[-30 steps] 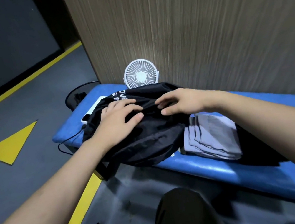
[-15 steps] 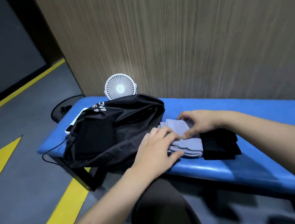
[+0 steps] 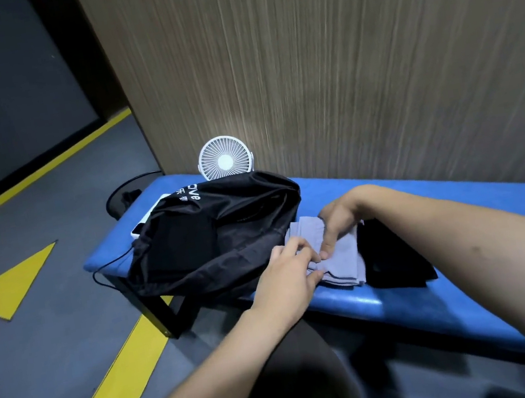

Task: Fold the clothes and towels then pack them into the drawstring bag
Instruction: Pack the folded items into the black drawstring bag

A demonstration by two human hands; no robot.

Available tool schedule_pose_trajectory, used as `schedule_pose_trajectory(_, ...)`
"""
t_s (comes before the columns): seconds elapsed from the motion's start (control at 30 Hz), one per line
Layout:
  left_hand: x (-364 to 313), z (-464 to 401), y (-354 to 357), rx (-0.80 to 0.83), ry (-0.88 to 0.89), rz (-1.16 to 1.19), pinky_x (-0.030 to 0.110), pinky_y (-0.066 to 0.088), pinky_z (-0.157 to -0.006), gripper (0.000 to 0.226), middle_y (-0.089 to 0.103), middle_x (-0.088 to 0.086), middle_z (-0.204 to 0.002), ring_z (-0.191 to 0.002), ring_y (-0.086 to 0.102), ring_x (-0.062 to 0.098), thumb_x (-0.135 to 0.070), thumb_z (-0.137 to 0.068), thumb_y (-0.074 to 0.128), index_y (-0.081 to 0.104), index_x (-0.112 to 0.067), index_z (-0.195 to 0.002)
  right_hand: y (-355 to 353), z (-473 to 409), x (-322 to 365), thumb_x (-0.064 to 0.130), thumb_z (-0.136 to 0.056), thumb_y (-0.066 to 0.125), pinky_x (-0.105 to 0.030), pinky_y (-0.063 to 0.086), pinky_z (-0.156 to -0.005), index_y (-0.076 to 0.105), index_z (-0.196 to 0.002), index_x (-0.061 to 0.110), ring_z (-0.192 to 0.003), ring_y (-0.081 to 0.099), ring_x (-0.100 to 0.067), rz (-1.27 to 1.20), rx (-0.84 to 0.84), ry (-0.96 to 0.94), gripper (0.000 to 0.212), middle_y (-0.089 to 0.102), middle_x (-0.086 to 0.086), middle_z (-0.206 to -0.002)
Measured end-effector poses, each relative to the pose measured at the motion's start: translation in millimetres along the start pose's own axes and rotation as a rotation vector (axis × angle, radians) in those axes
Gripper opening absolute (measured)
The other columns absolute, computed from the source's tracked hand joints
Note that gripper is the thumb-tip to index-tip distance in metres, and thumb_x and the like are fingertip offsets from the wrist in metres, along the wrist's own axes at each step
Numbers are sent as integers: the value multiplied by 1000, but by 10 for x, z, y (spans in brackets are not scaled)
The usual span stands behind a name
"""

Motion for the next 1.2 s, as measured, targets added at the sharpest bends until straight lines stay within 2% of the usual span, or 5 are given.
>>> schedule_pose_trajectory(0.2,31,-11,-34,-20,-42,77,33,48,-86,11,45,-20,-116,-101,38,7,-34,-98,56,63,-25,-100,-26,116,7,36,-78,79,-24,52,-60,69,-94,12,-79,72,-20,-175,-19,-10,31,74,-1,-90)
schedule_pose_trajectory(0.47,-177,13,-217,-298,47,-216,34,41,-84,26,51,-9,-105,-96,50,19,-47,-91,54,63,-25,-100,-105,334,62,25,-77,81,-44,58,-91,66,-113,11,-94,74,-25,-385,-6,-143,42,77,-7,-102)
schedule_pose_trajectory(0.7,-439,135,-469,-423,351,-403,44,34,-107,72,55,8,-133,-129,46,31,-67,-78,63,61,-16,-128,-456,611,-17,16,-83,75,-48,53,-98,66,-118,2,-104,70,-32,-598,51,-299,38,72,-18,-115)
schedule_pose_trajectory(0.97,-165,46,-1175,-717,355,-672,40,37,-100,34,64,5,-112,-108,56,30,-17,-82,67,65,-18,-116,-894,538,820,18,-89,68,-43,52,-98,58,-128,-4,-107,66,-29,-717,87,-533,46,65,-22,-127)
schedule_pose_trajectory(1.2,652,-113,-1312,-599,264,-731,40,43,-77,25,63,7,-102,-89,56,32,-8,-88,54,65,-16,-108,-1018,-229,1425,24,-84,77,-42,54,-93,69,-105,10,-97,69,-24,-611,-33,-496,26,74,-10,-106)
Point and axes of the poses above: each hand's wrist, its own z-axis away from the middle knuckle, its own y-axis out of the palm, x = y × z, the point moved 6 cm from there along -z, towards the middle knuckle
